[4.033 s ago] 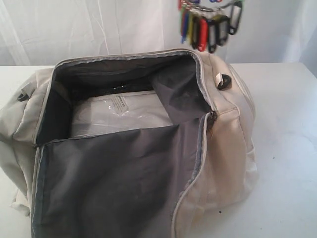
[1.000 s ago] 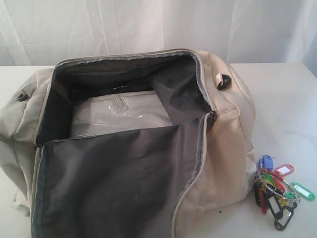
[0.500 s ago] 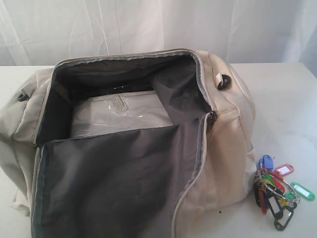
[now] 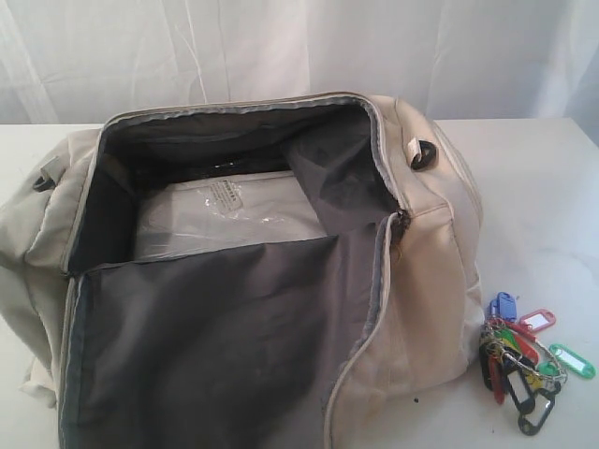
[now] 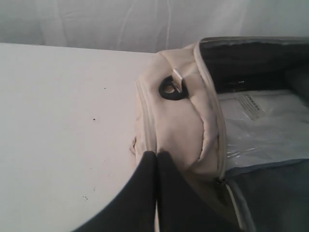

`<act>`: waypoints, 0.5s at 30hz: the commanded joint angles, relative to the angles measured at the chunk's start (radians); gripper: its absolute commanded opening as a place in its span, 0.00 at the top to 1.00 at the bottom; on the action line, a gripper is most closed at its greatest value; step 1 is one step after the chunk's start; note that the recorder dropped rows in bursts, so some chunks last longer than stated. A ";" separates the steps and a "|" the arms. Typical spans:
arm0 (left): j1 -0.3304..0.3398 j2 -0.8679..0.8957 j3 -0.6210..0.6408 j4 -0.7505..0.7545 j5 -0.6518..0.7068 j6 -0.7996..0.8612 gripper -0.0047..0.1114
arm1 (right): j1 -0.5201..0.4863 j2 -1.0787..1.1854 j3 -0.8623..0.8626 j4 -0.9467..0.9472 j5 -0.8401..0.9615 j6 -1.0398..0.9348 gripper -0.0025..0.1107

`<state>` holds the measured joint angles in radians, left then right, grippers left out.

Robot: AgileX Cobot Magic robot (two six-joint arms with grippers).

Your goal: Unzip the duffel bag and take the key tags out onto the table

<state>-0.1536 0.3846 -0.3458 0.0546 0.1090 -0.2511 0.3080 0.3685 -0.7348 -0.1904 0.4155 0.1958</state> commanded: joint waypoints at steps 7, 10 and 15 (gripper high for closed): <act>0.065 -0.169 0.104 -0.090 0.025 0.196 0.96 | -0.011 -0.005 0.007 -0.002 -0.005 0.004 0.98; 0.122 -0.252 0.181 -0.095 0.010 0.168 0.96 | -0.011 -0.005 0.007 -0.002 -0.005 0.004 0.98; 0.172 -0.385 0.300 -0.097 0.018 0.137 0.96 | -0.011 -0.005 0.007 -0.002 -0.005 0.004 0.98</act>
<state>0.0014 0.0529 -0.0977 -0.0317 0.1229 -0.0952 0.3080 0.3685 -0.7348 -0.1904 0.4155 0.1979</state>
